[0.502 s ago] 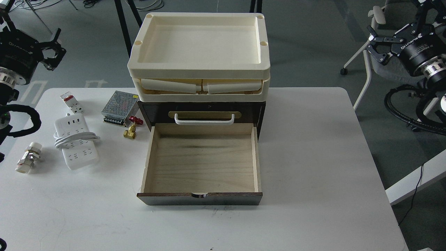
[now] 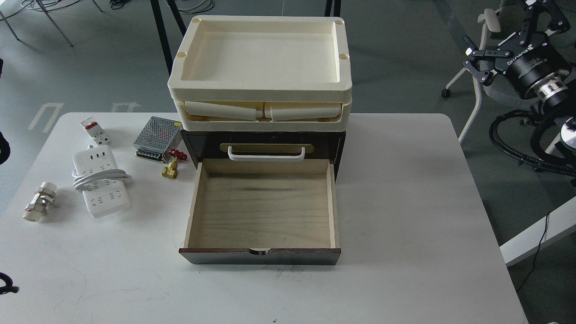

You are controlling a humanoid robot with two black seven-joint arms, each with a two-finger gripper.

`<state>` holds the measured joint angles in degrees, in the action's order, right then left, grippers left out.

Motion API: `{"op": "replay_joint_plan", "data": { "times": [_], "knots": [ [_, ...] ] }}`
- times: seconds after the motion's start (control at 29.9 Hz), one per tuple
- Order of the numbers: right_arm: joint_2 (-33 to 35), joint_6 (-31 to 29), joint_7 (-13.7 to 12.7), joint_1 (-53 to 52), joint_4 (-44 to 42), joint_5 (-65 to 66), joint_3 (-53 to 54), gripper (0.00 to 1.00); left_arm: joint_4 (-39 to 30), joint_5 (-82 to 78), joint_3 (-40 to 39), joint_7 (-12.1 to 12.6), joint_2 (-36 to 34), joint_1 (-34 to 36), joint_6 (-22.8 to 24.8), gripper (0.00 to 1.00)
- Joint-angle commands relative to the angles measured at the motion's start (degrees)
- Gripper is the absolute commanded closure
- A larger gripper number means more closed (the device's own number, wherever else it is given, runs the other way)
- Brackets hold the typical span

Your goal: Put charging cable into cabinet

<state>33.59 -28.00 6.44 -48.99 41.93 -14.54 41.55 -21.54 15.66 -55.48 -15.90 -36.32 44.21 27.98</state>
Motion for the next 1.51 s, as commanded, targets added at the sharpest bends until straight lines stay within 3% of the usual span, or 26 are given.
{"op": "replay_joint_plan", "data": {
  "times": [0.0, 0.07, 0.13, 0.17, 0.37, 0.47, 0.84, 1.14, 1.27, 1.47],
  "knots": [
    [0.3, 0.0, 0.0, -0.1, 0.0, 0.0, 0.0, 0.0, 0.2, 0.9, -6.1, -0.8, 1.9, 0.8, 0.0, 0.0],
    [0.3, 0.0, 0.0, -0.4, -0.1, 0.0, 0.0, 0.0, -0.2, 1.1, -8.8, -4.7, 2.1, 0.9, 0.0, 0.0],
    [0.3, 0.0, 0.0, -1.0, -0.2, 0.0, -0.1, 0.0, -3.1, 1.1, -9.1, -10.7, 1.9, 0.5, 0.0, 0.0],
    [0.3, 0.0, 0.0, -1.0, -0.3, 0.0, -0.1, 0.0, -5.7, 1.1, -9.2, -12.1, 1.4, 0.1, 0.0, 0.0],
    [0.0, 0.0, 0.1, -1.0, -0.4, 0.0, 0.1, 0.0, -27.7, -1.3, -9.0, -12.1, -7.4, -8.2, 0.0, 0.0],
    [0.2, 0.0, 0.2, -0.8, -0.4, 0.0, 0.2, 0.0, -34.6, -12.2, -9.1, -12.1, -14.0, -11.2, 0.0, 0.0],
    [0.9, 0.0, 0.6, 1.1, -0.4, -0.1, 0.7, 0.0, -40.1, -71.5, -11.8, -12.1, -26.2, -12.0, 0.0, 0.0],
    [1.0, 0.0, 0.6, 2.1, -1.1, -0.1, 0.8, 0.0, -48.2, -104.0, -10.4, -12.1, -27.0, -12.2, 0.0, 0.0],
    [1.1, 0.0, 0.7, 3.2, -1.1, -0.1, 0.8, 0.0, -50.0, -114.3, -1.7, -12.1, -28.5, -12.4, 0.0, 0.0],
    [1.8, 0.0, 0.7, 3.8, -3.3, -0.1, 0.8, 0.0, -53.0, -119.4, 23.2, -12.1, -37.6, -12.0, 0.0, 0.01]
  ]
}}
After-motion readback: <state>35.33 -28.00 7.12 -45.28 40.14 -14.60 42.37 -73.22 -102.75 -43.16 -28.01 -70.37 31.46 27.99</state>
